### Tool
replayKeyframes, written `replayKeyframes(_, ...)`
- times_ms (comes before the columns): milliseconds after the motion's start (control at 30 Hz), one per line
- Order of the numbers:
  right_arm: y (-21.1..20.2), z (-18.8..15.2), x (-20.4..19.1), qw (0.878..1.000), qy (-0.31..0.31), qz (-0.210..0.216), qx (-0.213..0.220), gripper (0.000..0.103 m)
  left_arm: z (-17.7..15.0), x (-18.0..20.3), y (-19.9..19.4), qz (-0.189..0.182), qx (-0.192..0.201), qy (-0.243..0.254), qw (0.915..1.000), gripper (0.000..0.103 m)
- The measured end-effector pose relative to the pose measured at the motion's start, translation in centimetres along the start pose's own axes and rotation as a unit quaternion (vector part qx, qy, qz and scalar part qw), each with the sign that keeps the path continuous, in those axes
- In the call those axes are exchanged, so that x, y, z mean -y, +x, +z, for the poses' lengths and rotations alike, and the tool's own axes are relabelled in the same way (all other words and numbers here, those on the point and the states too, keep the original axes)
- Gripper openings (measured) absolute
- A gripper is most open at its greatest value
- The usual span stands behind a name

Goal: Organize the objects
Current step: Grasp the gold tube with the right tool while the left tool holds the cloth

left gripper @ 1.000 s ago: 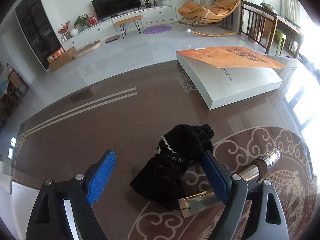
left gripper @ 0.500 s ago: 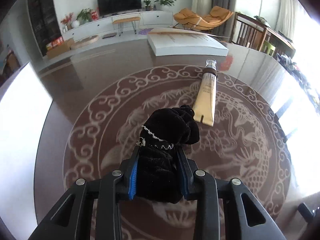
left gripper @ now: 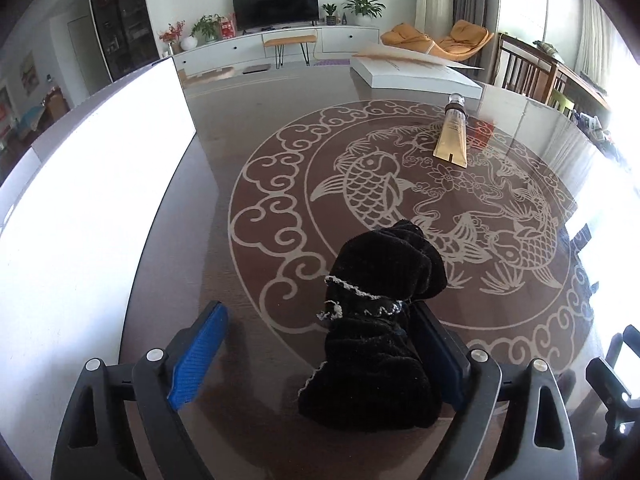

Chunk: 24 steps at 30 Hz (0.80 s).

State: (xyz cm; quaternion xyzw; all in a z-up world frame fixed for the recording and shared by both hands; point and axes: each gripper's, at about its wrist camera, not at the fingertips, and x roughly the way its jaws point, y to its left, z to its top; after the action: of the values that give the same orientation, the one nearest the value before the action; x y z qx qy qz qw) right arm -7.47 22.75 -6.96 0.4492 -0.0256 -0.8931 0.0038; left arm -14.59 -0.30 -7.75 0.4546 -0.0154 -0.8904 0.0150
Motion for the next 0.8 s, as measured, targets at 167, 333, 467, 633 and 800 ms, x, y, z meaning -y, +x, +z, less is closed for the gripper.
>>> replayKeyframes(167,0.12,-0.04,-0.31,1.0,-0.009,-0.009,-0.005,0.103,-0.16,-0.85,0.63,-0.002,-0.012,-0.028,0.9995,0.103)
replayKeyframes(333,0.34,0.0,-0.74,1.0,-0.021,-0.019,-0.012,0.103,-0.23,-0.81,0.69,-0.002,-0.015,-0.025,0.9996,0.103)
replayKeyframes(467,0.27,-0.13,-0.7,1.0,-0.02,-0.022,-0.011,0.103,-0.24,-0.85,0.67,-0.003,-0.008,-0.021,0.9998,0.103)
replayKeyframes(633,0.24,-0.13,-0.7,1.0,-0.019,-0.021,-0.011,0.103,-0.3,-0.91,0.61,-0.001,-0.002,-0.024,0.9997,0.103)
replayKeyframes(800,0.25,-0.15,-0.69,1.0,-0.019,-0.021,-0.011,0.103,-0.1,-1.03,0.71,-0.004,-0.003,-0.024,0.9997,0.103)
